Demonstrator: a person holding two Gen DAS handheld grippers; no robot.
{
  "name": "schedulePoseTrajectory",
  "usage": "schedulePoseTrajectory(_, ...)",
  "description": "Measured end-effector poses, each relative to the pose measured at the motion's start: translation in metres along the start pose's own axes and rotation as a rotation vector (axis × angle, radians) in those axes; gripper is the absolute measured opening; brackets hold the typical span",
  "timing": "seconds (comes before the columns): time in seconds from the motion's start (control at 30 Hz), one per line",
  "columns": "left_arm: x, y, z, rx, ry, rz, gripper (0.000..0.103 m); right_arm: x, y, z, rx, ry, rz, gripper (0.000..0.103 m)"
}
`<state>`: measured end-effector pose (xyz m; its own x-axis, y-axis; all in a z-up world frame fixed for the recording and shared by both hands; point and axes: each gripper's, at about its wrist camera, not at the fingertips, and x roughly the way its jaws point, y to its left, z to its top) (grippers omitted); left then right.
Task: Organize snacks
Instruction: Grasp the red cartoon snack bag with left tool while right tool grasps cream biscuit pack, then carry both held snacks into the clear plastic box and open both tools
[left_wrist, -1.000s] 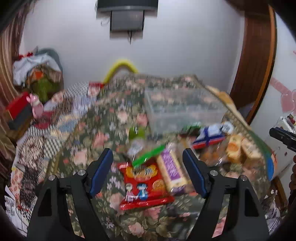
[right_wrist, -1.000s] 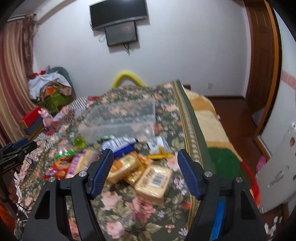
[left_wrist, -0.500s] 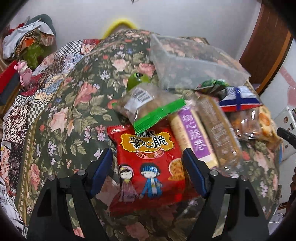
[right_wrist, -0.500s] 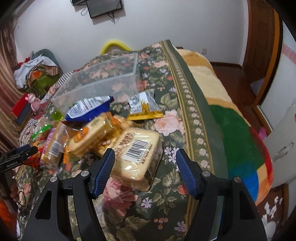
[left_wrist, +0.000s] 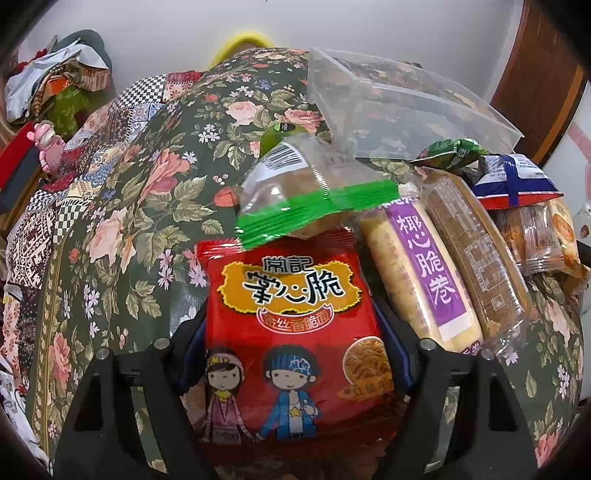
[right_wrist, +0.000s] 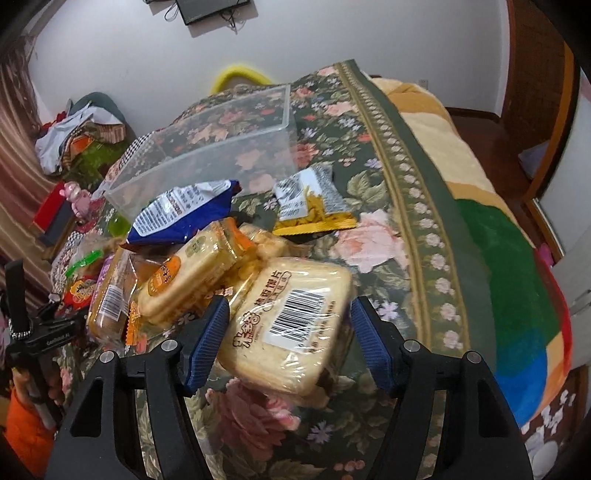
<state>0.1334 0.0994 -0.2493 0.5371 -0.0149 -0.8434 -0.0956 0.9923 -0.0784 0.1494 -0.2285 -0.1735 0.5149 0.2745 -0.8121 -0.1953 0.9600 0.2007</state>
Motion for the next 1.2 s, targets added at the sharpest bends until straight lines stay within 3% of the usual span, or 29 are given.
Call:
schedulePoseTrajectory(0.07,-0.002,-0.001,0.000,0.003,-0.007,0.001,0.068,0.002,0.002,0.001,-0.010,0.000,-0.010,0.067)
schedulePoseTrajectory(0.37,-0.017,-0.008,-0.004,0.013,-0.014,0.003,0.067,0.003,0.004,0.002,-0.029,0.008,-0.026,0.064)
schedulePoseTrajectory(0.77,-0.074,-0.022,0.001,0.028,-0.113,-0.030,0.067,-0.006,-0.003,-0.011,-0.031,0.056,-0.003,0.060)
schedulePoseTrajectory(1.03,-0.099,-0.037,0.016,0.046,-0.182,-0.046,0.067,0.006,0.006,-0.009,-0.089,0.056,-0.050,0.060)
schedulePoseTrajectory(1.2,-0.108,-0.047,0.032,0.052,-0.217,-0.073,0.067,0.002,0.003,-0.008,-0.086,0.023,-0.069,0.053)
